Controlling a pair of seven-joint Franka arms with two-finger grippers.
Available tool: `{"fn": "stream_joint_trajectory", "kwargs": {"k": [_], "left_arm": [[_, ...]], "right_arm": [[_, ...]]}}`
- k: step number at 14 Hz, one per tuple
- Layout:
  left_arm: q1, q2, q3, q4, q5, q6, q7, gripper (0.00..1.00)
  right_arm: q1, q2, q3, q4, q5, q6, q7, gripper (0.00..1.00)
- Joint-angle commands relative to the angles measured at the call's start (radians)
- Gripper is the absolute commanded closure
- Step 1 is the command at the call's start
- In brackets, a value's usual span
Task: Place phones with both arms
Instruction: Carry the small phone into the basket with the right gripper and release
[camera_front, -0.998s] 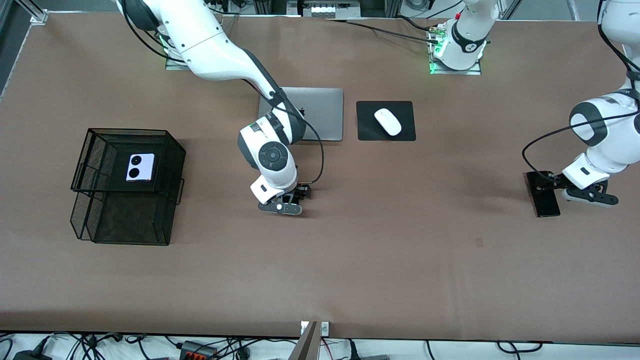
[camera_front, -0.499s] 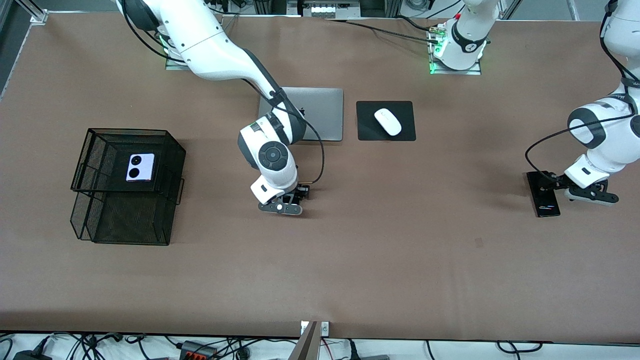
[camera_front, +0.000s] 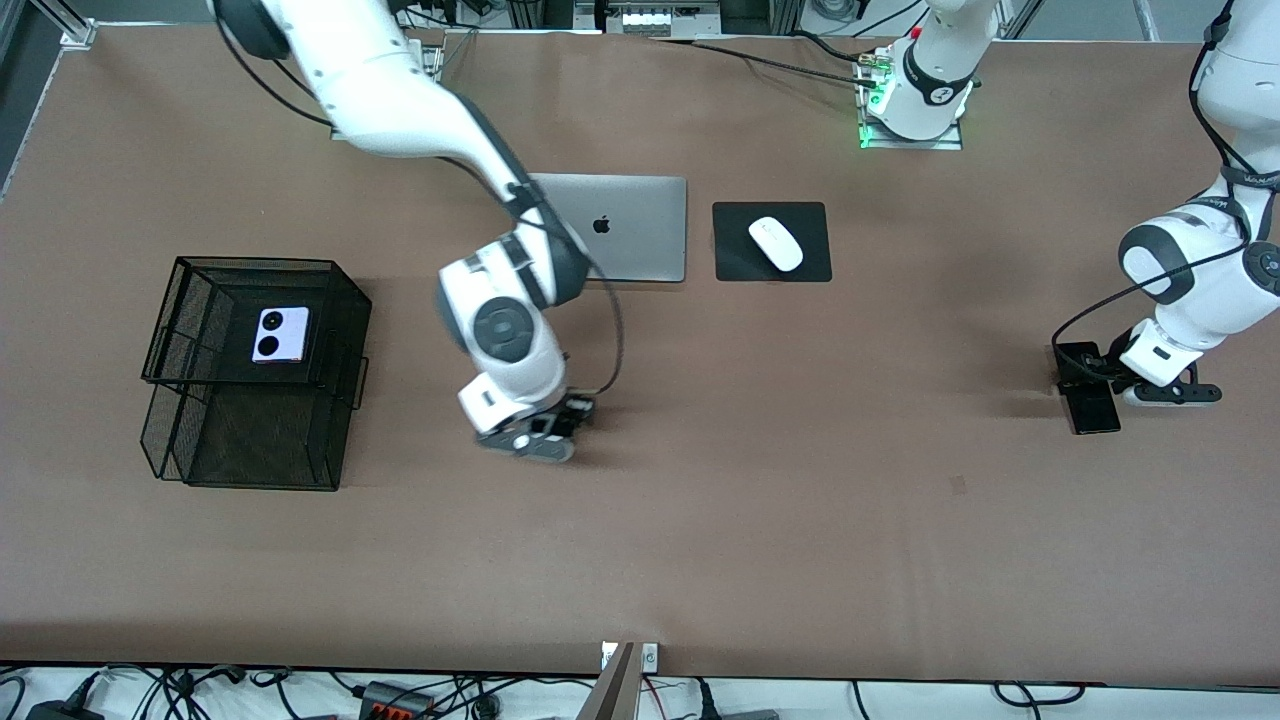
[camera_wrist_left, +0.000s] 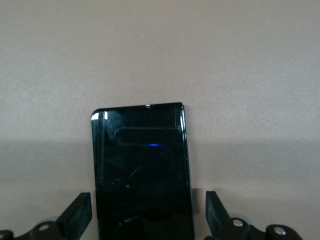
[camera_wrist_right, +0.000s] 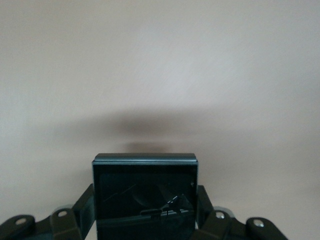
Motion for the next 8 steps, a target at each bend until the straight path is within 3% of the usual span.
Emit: {"fn": "stream_joint_trajectory", "kwargs": {"k": [1, 2, 3, 8], "left_arm": [[0.023, 0.0, -0.018, -0.005, -0.02, 0.014, -0.003, 0.0], [0.023, 0.0, -0.018, -0.005, -0.02, 0.014, -0.001, 0.03], [0.023, 0.0, -0.018, -0.005, -0.02, 0.014, 0.002, 0.14], [0.011, 0.0, -0.02, -0.003, -0.02, 0.013, -0.006, 0.46]], "right_arm": [[-0.059, -0.064, 0.011, -0.001, -0.014, -0.07, -0.097, 0.69], [-0.091, -0.082, 0.011, -0.003, -0.016, -0.104, -0.137, 0.69], [-0.125, -0.094, 0.011, -0.001, -0.016, -0.144, -0.188, 0.69], [-0.304, -0.153, 0.011, -0.004, -0.016, -0.325, -0.542, 0.69]]}}
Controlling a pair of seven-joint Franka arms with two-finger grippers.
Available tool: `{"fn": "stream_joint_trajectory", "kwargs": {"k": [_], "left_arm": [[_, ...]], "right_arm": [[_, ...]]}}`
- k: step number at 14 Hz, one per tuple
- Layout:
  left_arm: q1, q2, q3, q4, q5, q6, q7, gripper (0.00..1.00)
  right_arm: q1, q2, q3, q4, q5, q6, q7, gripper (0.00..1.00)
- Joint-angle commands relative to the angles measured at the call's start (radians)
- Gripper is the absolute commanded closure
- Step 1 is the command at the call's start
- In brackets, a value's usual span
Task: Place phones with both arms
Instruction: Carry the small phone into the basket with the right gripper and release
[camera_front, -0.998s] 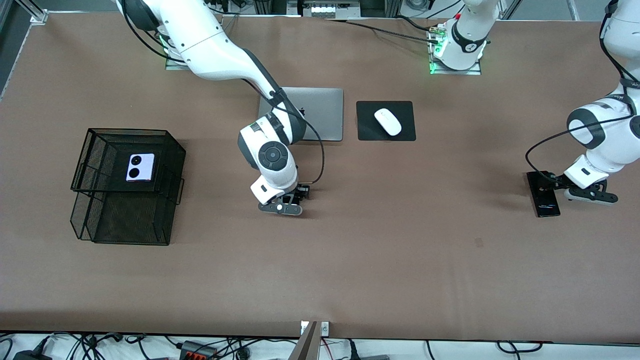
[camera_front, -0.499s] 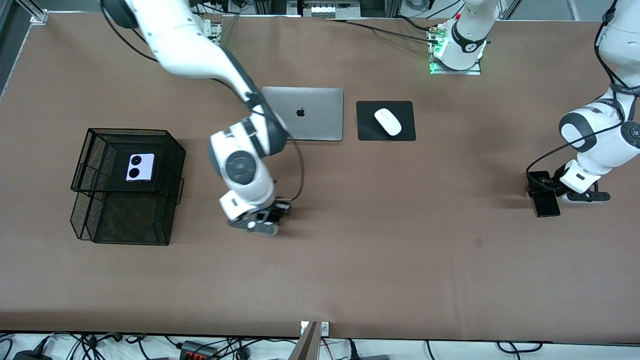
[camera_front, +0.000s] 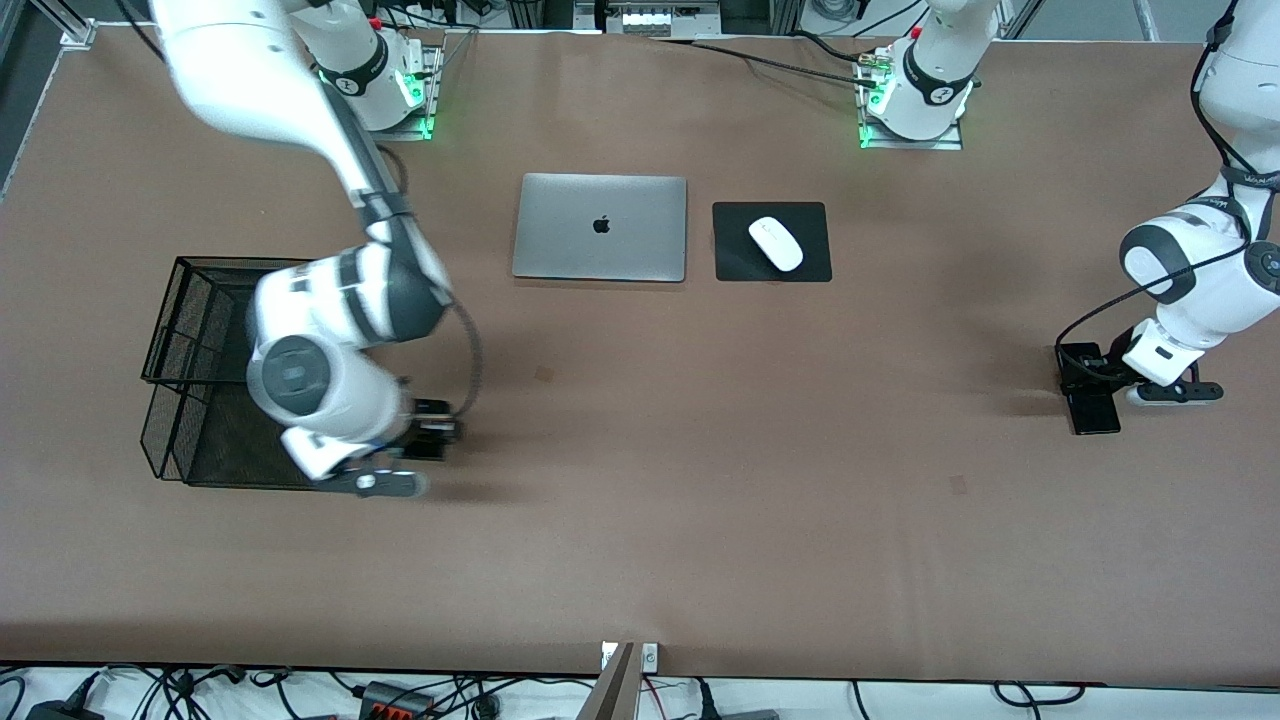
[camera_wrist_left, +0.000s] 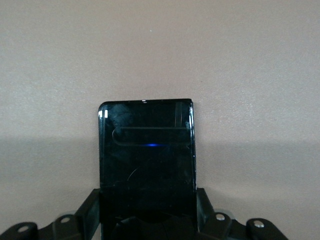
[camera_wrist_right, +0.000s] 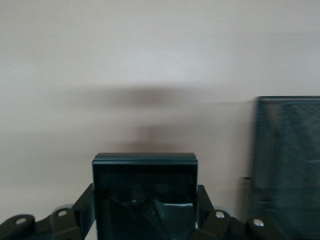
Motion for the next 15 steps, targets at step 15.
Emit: {"fn": "stream_joint_trajectory", "kwargs": {"k": [15], "left_arm": [[-0.35, -0.162, -0.162, 0.265, -0.004, -0.704, -0.978, 0.55]], "right_arm": [[-0.324, 0.01, -0.003, -0.162, -0.034, 0.071, -0.373, 0.67]]}}
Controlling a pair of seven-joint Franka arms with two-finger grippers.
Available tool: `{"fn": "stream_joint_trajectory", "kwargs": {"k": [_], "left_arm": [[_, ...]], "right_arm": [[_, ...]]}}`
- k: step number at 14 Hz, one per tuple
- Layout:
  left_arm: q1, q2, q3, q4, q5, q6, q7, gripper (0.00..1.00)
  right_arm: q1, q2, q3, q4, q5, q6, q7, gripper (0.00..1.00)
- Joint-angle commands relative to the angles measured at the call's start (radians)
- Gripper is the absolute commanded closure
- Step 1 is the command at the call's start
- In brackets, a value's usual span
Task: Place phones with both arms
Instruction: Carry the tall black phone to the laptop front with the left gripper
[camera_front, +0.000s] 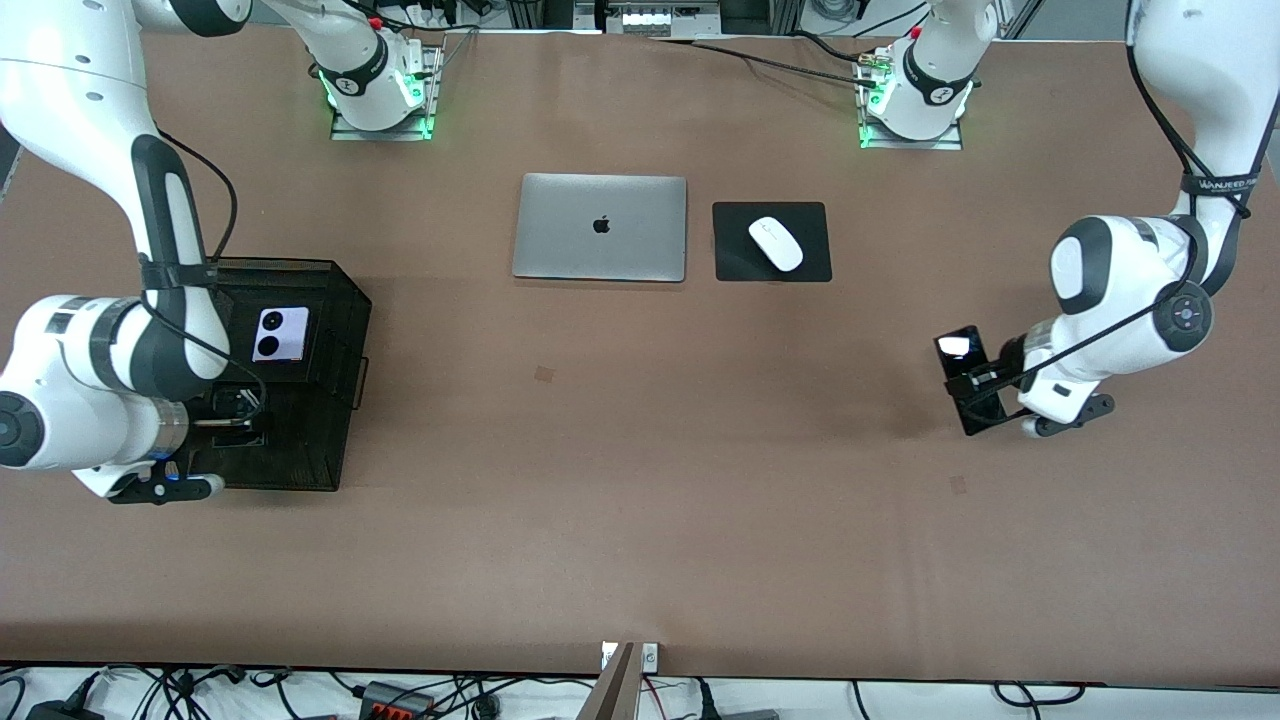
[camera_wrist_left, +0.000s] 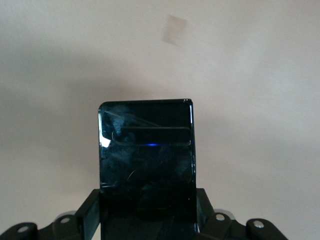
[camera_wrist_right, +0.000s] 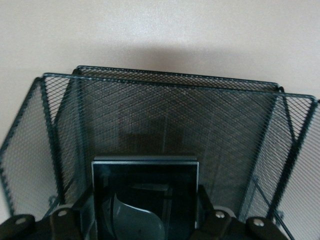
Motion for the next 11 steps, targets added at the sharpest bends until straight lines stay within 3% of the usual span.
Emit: {"fn": "stream_joint_trajectory", "kwargs": {"k": [1, 2, 3, 4, 8, 11], "left_arm": [[-0.115, 0.005, 0.005, 0.094, -0.004, -0.088, -0.199, 0.55], [-0.166, 0.014, 0.006, 0.111, -0.004, -0.094, -0.277, 0.55], [-0.201, 0.032, 0.005, 0.143, -0.004, -0.103, -0.353, 0.55], [-0.229, 0.046, 0.005, 0.173, -0.004, -0.114, -0.396, 0.55], [-0.367, 0.1, 0.003, 0.272, -0.018, -0.118, -0.649, 0.54], [-0.488, 0.234, 0.003, 0.429, -0.022, -0.117, -0.833, 0.54]], "right_arm": [[-0.011, -0.015, 0.005, -0.107, -0.013, 0.129, -0.002, 0.67], [-0.014, -0.017, 0.007, -0.12, -0.012, 0.145, -0.004, 0.66], [-0.016, -0.018, 0.007, -0.118, -0.01, 0.139, 0.004, 0.43], [-0.011, -0.023, 0.007, -0.117, -0.009, 0.134, 0.011, 0.0], [-0.005, -0.096, 0.011, -0.104, -0.007, 0.087, 0.042, 0.0], [0.0, -0.156, 0.021, -0.098, 0.003, 0.051, 0.07, 0.0]]}}
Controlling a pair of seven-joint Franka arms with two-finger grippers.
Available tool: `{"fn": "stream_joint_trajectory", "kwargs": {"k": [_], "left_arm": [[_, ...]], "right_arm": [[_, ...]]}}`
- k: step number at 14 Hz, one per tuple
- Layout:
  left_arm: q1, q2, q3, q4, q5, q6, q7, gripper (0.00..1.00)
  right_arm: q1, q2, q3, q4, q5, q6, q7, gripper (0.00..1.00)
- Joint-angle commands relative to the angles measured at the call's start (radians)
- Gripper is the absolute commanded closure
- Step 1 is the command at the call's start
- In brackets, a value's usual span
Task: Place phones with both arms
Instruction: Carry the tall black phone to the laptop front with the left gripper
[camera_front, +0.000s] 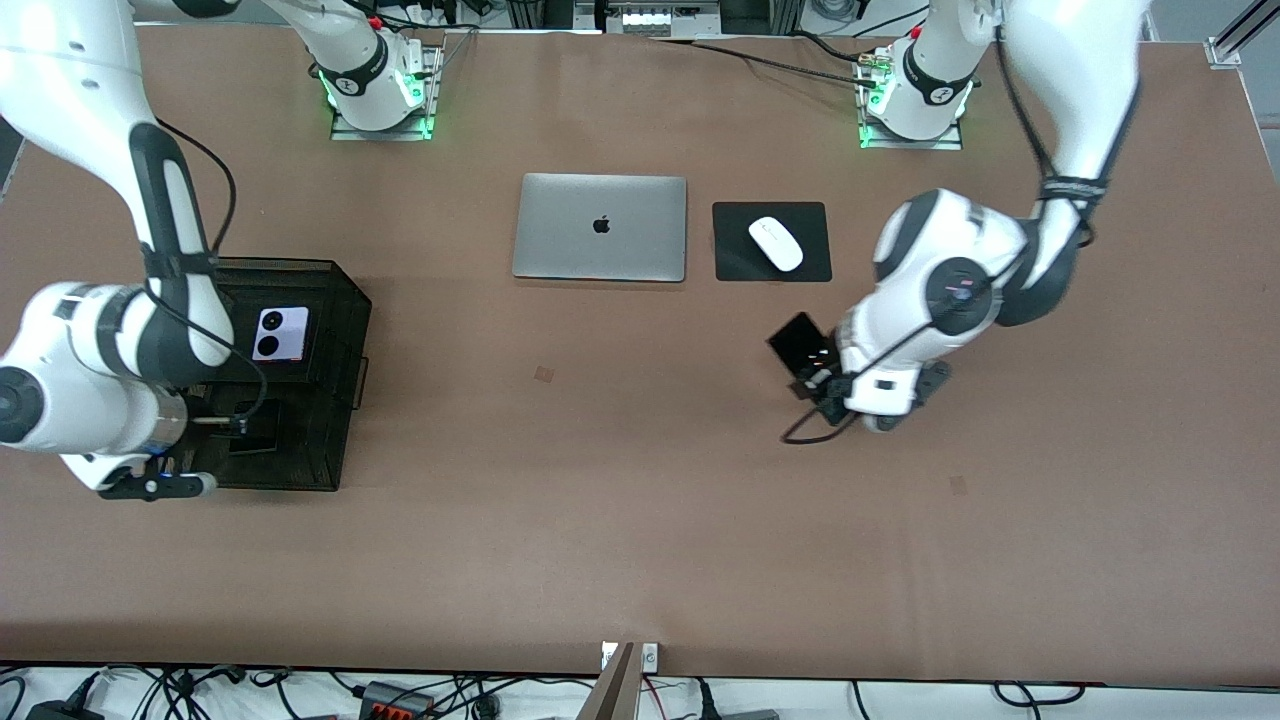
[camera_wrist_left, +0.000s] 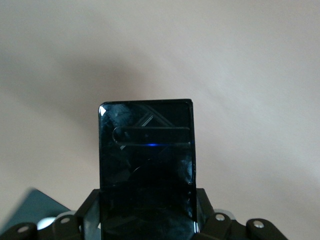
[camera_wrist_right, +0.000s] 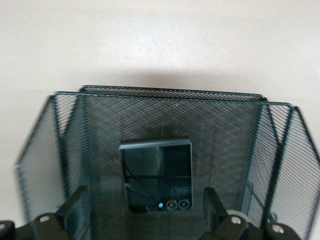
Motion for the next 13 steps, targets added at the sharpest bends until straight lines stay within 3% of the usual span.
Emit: {"fn": "stream_joint_trajectory", "kwargs": {"k": [1, 3, 7, 10, 13], "left_arm": [[-0.121, 0.171, 0.011, 0.23, -0.017, -0.037, -0.18, 0.54], [-0.174, 0.253, 0.013, 0.34, -0.017, -0.029, -0.282, 0.54], [-0.24, 0.32, 0.013, 0.415, -0.006, 0.032, -0.367, 0.54], [-0.295, 0.334, 0.02, 0.409, 0.017, 0.165, -0.208, 0.54], [-0.336, 0.362, 0.02, 0.4, 0.17, 0.241, -0.046, 0.54]], "right_arm": [[0.015, -0.068, 0.013, -0.017, 0.002, -0.023, 0.026, 0.0], [0.049, -0.075, 0.013, 0.018, 0.0, -0.024, 0.018, 0.0], [0.135, -0.083, 0.014, 0.017, 0.003, -0.026, 0.036, 0.0], [0.187, -0.083, 0.013, 0.015, 0.005, -0.034, 0.038, 0.0], [0.184, -0.085, 0.013, 0.022, 0.043, -0.067, 0.035, 0.0]]}}
